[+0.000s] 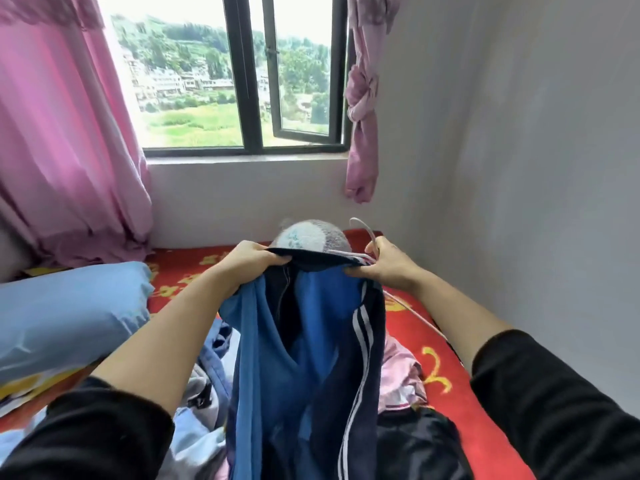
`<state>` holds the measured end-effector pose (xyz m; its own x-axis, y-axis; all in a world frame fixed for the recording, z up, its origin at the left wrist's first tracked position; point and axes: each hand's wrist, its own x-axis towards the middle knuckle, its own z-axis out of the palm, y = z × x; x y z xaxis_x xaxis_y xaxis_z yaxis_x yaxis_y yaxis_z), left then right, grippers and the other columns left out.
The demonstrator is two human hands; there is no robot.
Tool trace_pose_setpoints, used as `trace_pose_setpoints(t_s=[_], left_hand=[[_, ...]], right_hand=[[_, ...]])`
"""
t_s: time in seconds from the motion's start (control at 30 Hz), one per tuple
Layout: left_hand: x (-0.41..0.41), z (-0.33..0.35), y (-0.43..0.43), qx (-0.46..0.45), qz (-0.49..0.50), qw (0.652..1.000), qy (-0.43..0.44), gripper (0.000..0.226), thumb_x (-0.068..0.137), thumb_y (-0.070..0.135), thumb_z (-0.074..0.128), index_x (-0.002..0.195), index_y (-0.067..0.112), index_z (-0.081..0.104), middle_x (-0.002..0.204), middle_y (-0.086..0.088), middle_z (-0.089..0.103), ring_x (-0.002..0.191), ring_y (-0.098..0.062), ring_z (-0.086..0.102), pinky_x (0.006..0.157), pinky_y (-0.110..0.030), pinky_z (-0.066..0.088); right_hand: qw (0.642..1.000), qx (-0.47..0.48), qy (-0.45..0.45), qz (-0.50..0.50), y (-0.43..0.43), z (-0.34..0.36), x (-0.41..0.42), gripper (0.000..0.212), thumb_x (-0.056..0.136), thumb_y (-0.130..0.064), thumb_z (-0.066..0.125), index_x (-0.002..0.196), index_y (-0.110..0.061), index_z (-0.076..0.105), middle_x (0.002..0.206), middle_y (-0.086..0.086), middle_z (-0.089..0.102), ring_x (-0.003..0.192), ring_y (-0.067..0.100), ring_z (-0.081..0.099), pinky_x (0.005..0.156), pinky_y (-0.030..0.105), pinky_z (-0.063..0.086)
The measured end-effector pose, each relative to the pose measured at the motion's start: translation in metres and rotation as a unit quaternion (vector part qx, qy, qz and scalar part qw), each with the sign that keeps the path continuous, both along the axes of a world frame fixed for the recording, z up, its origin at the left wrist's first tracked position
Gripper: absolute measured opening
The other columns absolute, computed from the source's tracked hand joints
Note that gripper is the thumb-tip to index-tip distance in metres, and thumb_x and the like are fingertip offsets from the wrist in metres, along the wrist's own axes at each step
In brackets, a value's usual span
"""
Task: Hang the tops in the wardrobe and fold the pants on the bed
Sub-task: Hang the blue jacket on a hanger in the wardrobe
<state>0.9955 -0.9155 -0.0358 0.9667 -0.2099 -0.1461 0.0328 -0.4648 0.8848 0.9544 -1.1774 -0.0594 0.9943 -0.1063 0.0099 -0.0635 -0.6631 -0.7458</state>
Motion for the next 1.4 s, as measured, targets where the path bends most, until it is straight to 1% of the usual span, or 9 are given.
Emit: trace_pose_setpoints(t_s=[0.07,0.2,0.47,0.8,1.03,1.17,1.23,1.27,1.4], left_hand=[[0.007,-0.008,-0.005,-0.013,0.048,0.999,-0.017,0.018,0.076,0.029,0.076,0.082,0.012,0.076,0.078,-0.002,0.075,0.067,-0.015,0.069,0.071,-0.029,0.057],[0.02,-0.024,-0.008,0.044,0.099,0.993,-0.038,0.027,0.074,0.034,0.074,0.081,0.008,0.074,0.082,-0.006,0.072,0.079,-0.023,0.067,0.079,-0.036,0.055],[0.029,-0.043,-0.007,0.103,0.207,0.97,-0.079,0.031,0.079,0.043,0.067,0.073,0.013,0.069,0.068,-0.004,0.06,0.07,-0.024,0.053,0.064,-0.03,0.039],[0.03,-0.047,-0.001,0.147,0.203,0.963,-0.101,0.043,0.075,0.054,0.065,0.058,0.015,0.067,0.061,-0.004,0.061,0.06,-0.02,0.052,0.059,-0.029,0.036],[0.011,-0.045,-0.016,0.167,0.17,0.952,-0.192,0.04,0.083,0.049,0.055,0.06,0.02,0.068,0.065,-0.003,0.065,0.075,-0.032,0.059,0.063,-0.03,0.035],[-0.001,-0.043,-0.031,0.15,0.117,0.958,-0.216,0.049,0.092,0.043,0.054,0.064,0.004,0.061,0.071,-0.014,0.067,0.068,-0.026,0.055,0.063,-0.031,0.038],[-0.015,-0.04,-0.038,0.112,0.059,0.972,-0.198,0.039,0.093,0.041,0.054,0.055,0.03,0.054,0.052,-0.004,0.062,0.059,-0.013,0.053,0.059,-0.025,0.038],[-0.023,-0.038,-0.04,0.097,0.02,0.978,-0.182,0.034,0.093,0.041,0.055,0.068,0.025,0.072,0.046,0.005,0.061,0.051,-0.005,0.051,0.056,-0.022,0.038],[-0.048,-0.031,-0.034,0.089,-0.162,0.981,-0.058,0.021,0.083,0.017,0.067,0.101,0.025,0.074,0.062,0.007,0.062,0.056,-0.006,0.054,0.058,-0.019,0.046]], right_hand=[[0.995,0.091,-0.03,0.0,0.006,-0.003,-0.004,0.045,0.073,-0.044,0.079,0.099,-0.02,0.051,0.087,-0.016,0.054,0.072,-0.005,0.053,0.059,0.014,0.042],[0.966,0.243,-0.081,-0.042,0.002,-0.014,-0.019,0.033,0.096,-0.034,0.056,0.08,-0.008,0.069,0.05,-0.003,0.039,0.034,0.004,0.03,0.034,0.017,0.025],[0.909,0.414,0.011,-0.033,-0.038,-0.041,-0.057,0.033,0.094,-0.027,0.057,0.068,-0.008,0.065,0.046,-0.008,0.021,0.035,0.004,0.015,0.035,0.013,0.012],[0.924,0.364,0.101,-0.057,-0.041,-0.046,-0.071,0.029,0.093,-0.025,0.061,0.074,-0.003,0.063,0.048,-0.006,0.025,0.038,0.005,0.019,0.034,0.016,0.015],[0.968,0.246,0.034,-0.043,0.014,-0.049,-0.067,0.023,0.093,-0.017,0.057,0.079,-0.005,0.07,0.046,-0.008,0.033,0.037,0.004,0.029,0.037,0.017,0.021],[0.999,0.049,-0.004,-0.017,0.061,-0.056,-0.053,0.039,0.091,-0.008,0.05,0.054,-0.013,0.04,0.057,0.009,0.042,0.056,0.02,0.04,0.055,0.033,0.028],[0.998,-0.03,-0.012,-0.045,0.077,-0.066,-0.049,0.042,0.09,-0.008,0.047,0.052,-0.017,0.032,0.066,0.016,0.049,0.067,0.026,0.044,0.063,0.031,0.026],[0.998,-0.015,-0.015,-0.058,0.082,-0.071,-0.048,0.042,0.089,-0.008,0.047,0.051,-0.018,0.032,0.063,0.013,0.047,0.066,0.026,0.043,0.063,0.03,0.026],[0.969,0.192,0.0,-0.152,0.083,-0.084,-0.044,0.04,0.084,-0.006,0.054,0.05,-0.018,0.036,0.054,0.001,0.038,0.057,0.018,0.035,0.058,0.031,0.028]])
